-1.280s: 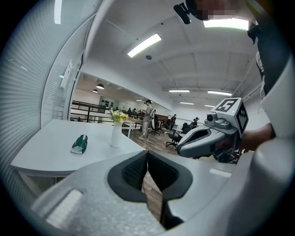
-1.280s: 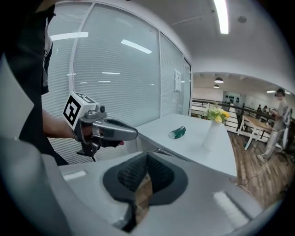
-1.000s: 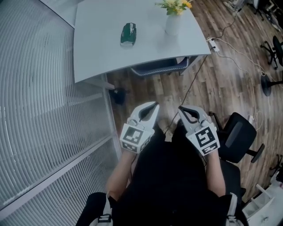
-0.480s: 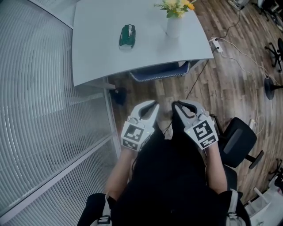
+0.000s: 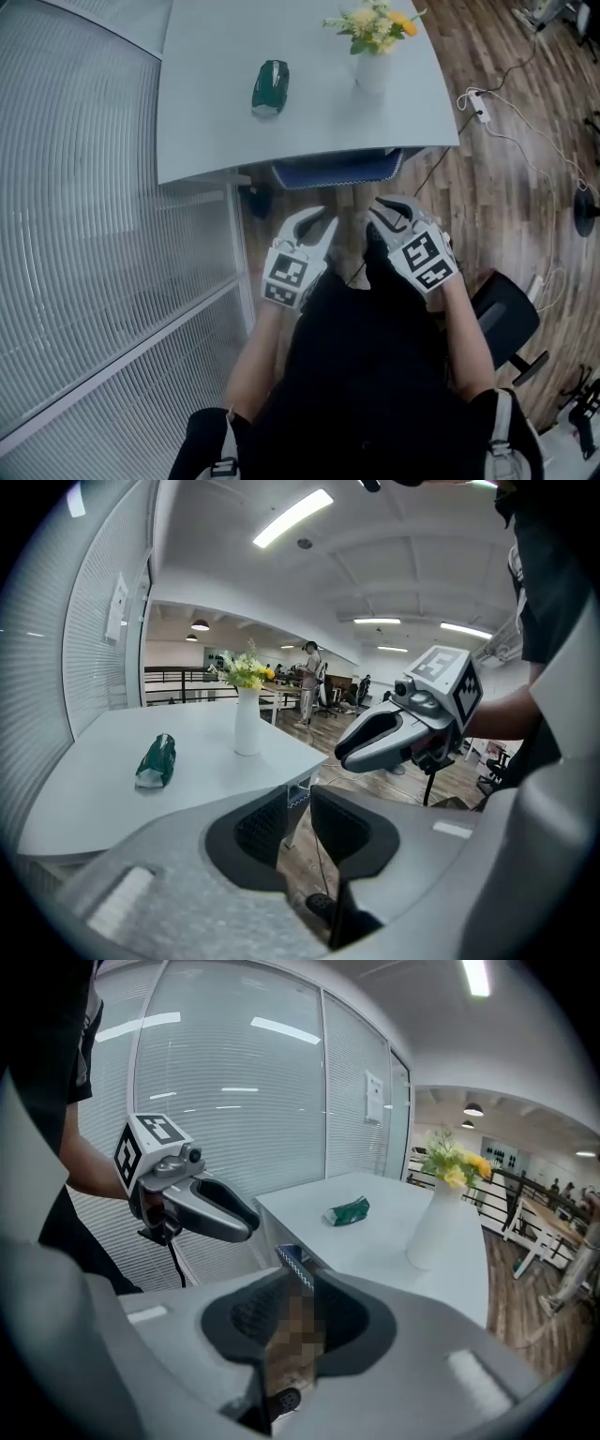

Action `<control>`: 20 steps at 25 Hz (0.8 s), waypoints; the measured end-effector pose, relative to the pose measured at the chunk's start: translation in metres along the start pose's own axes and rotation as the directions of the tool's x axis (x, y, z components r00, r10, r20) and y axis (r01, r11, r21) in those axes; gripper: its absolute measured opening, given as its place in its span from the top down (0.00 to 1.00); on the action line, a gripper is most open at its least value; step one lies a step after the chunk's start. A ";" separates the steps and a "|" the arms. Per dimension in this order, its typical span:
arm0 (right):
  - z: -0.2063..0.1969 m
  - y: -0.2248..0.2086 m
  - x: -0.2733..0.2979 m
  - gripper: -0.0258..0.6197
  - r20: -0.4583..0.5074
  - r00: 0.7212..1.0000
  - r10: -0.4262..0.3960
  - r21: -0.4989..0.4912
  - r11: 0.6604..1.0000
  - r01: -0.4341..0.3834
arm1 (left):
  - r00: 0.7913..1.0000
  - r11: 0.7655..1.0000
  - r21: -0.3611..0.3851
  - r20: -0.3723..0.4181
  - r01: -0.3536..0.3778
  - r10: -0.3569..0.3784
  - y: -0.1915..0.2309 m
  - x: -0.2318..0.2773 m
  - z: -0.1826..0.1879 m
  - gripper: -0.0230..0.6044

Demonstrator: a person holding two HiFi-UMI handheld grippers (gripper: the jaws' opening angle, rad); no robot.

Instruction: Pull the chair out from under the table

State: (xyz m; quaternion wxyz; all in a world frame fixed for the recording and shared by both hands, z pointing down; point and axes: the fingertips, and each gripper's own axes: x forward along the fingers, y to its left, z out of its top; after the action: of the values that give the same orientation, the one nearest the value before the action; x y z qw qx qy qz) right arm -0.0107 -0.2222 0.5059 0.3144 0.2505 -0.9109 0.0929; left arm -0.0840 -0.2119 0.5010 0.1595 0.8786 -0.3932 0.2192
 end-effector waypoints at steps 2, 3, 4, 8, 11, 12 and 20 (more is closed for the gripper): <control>-0.010 -0.012 0.007 0.85 -0.017 1.000 0.021 -0.009 1.000 -0.021 | 0.999 1.000 0.004 -0.027 -0.018 0.018 0.004 0.013 -0.003 0.83; -0.016 -0.018 0.012 0.85 -0.029 0.999 0.029 -0.018 0.999 -0.030 | 0.999 1.000 0.004 -0.039 -0.024 0.024 0.007 0.019 -0.005 0.83; -0.022 -0.024 0.017 0.85 -0.045 0.998 0.036 -0.031 0.999 -0.037 | 0.998 1.000 0.002 -0.049 -0.026 0.026 0.009 0.026 -0.008 0.82; -0.043 -0.042 0.038 0.83 -0.111 0.992 0.062 -0.081 0.994 -0.072 | 0.995 0.999 0.022 -0.095 -0.028 0.030 0.020 0.050 -0.022 0.77; -0.057 -0.050 0.051 0.82 -0.150 0.987 0.062 -0.137 0.987 -0.083 | 0.986 0.995 0.093 -0.158 -0.037 0.052 0.030 0.066 -0.038 0.74; -0.061 -0.053 0.055 0.82 -0.164 0.985 0.053 -0.160 0.984 -0.080 | 0.982 0.992 0.119 -0.181 -0.033 0.055 0.033 0.071 -0.043 0.74; -0.084 -0.053 0.083 0.79 -0.235 0.972 0.032 -0.254 0.963 -0.093 | 0.947 0.965 0.258 -0.319 0.039 0.046 0.042 0.094 -0.072 0.66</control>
State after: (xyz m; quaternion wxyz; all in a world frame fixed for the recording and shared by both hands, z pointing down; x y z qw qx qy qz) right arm 0.0051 -0.2735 0.6239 0.4444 0.1652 -0.8804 0.0091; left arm -0.0788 -0.2646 0.6151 0.1042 0.8435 -0.3311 0.4099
